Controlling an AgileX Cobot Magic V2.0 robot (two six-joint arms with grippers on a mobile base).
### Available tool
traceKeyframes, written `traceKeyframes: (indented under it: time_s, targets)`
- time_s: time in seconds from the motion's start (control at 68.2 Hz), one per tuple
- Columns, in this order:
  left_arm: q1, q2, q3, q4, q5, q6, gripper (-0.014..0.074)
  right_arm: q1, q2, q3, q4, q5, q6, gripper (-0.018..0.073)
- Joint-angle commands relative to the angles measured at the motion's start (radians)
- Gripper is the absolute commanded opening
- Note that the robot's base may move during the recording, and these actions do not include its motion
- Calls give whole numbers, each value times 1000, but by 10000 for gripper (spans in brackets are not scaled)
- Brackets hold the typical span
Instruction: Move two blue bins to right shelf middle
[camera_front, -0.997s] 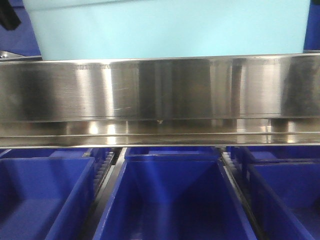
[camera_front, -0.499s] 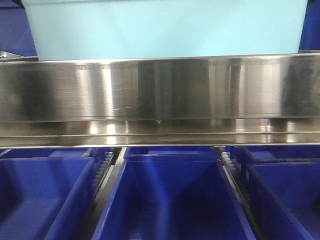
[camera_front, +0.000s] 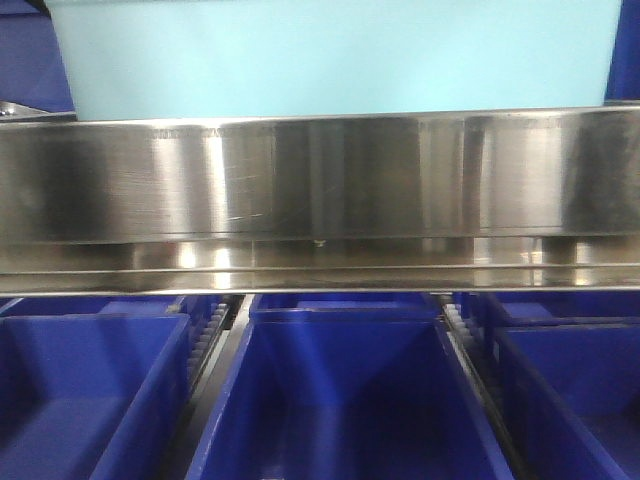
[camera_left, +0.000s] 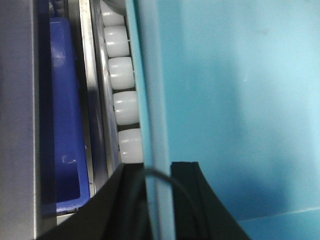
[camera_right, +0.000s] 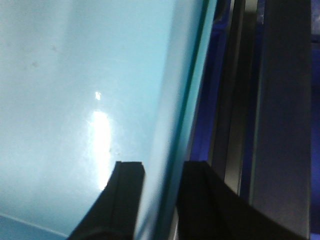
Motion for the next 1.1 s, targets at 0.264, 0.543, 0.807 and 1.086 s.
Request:
traceKeyframes:
  time_s: [0.264, 0.543, 0.807, 1.086]
  targets:
    - [2, -77, -198, -5, 57, 11, -111, -5, -84, -119, -28, -23, 8, -155]
    - [2, -102, -403, 8, 72, 18, -111, -5, -86, -310, -28, -36, 8, -155]
    - [2, -100, -445, 11, 118, 18, -111, -5, -95, -358, -30, -64, 5, -155]
    - [2, -99, -445, 13, 120, 18, -111, -5, -95, -358, -30, -64, 5, -155]
